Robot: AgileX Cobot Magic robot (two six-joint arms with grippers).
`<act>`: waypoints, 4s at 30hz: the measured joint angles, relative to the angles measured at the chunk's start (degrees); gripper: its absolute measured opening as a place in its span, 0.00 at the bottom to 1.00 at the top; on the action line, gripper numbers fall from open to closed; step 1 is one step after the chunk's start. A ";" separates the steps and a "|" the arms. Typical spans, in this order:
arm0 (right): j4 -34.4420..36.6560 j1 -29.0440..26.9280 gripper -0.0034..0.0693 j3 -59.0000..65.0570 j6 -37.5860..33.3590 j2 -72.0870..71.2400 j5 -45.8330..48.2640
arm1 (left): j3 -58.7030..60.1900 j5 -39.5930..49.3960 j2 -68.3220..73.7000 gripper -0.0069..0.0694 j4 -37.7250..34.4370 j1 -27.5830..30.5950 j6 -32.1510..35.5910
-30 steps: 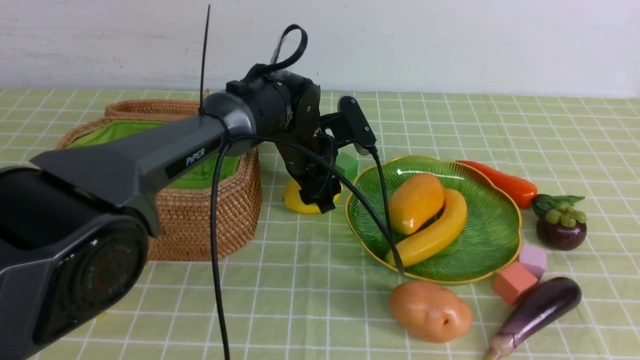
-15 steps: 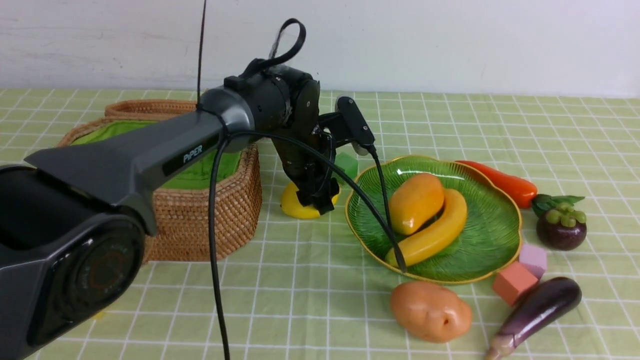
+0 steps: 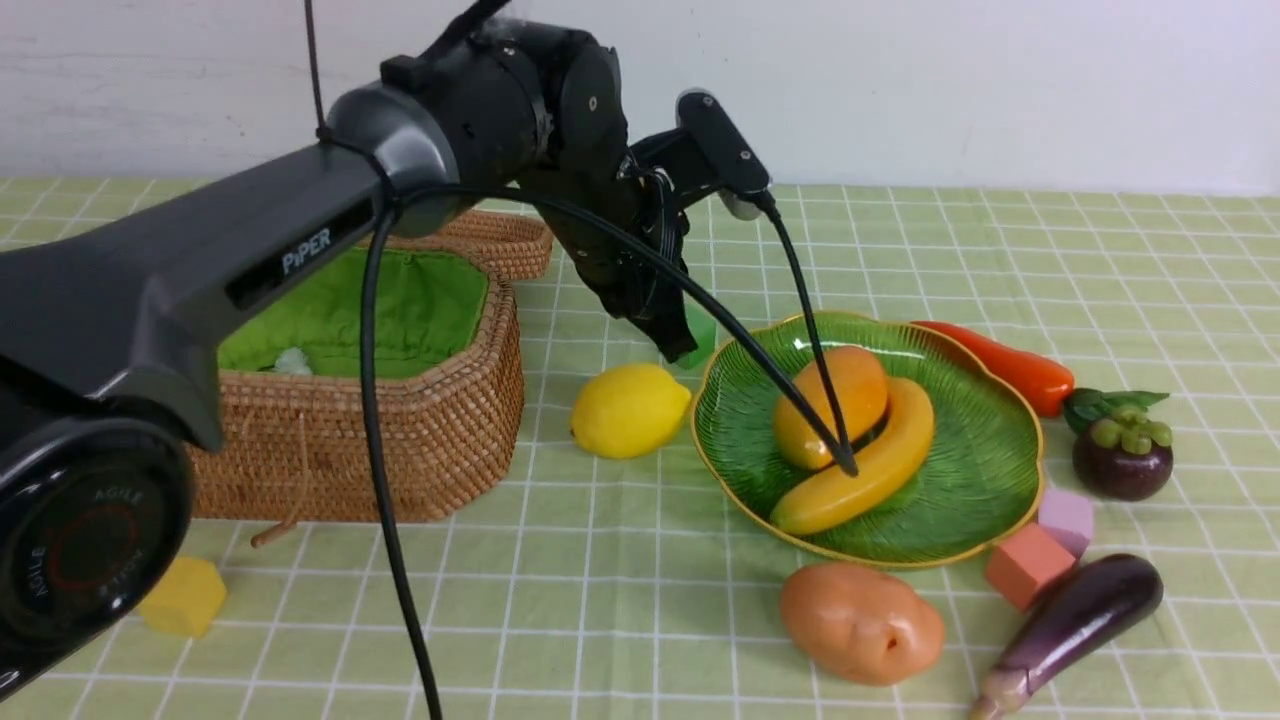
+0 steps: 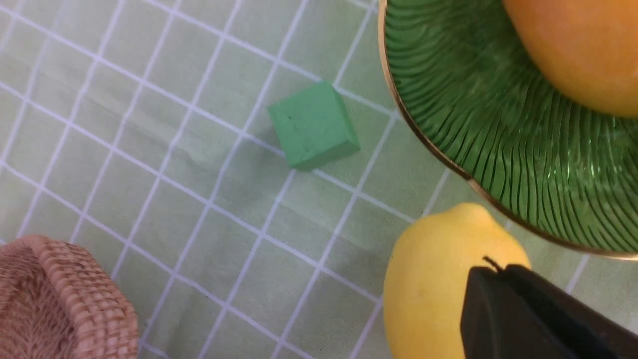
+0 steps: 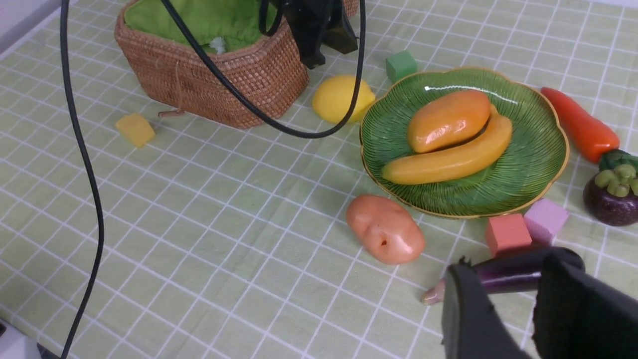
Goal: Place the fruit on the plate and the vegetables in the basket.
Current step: Grab a lemon with your left arm and place it on the plate on the right
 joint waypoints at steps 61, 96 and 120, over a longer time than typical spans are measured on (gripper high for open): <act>-1.06 0.00 0.33 0.00 -0.16 0.00 0.59 | -0.07 6.26 1.54 0.86 4.91 0.13 -5.24; -15.27 0.00 0.34 0.00 7.57 0.00 0.03 | -0.07 -17.60 4.51 0.86 -7.02 -18.14 -18.45; -14.50 0.00 0.35 0.00 7.57 0.00 0.43 | -0.07 -21.75 7.44 0.88 -10.35 -18.10 -18.51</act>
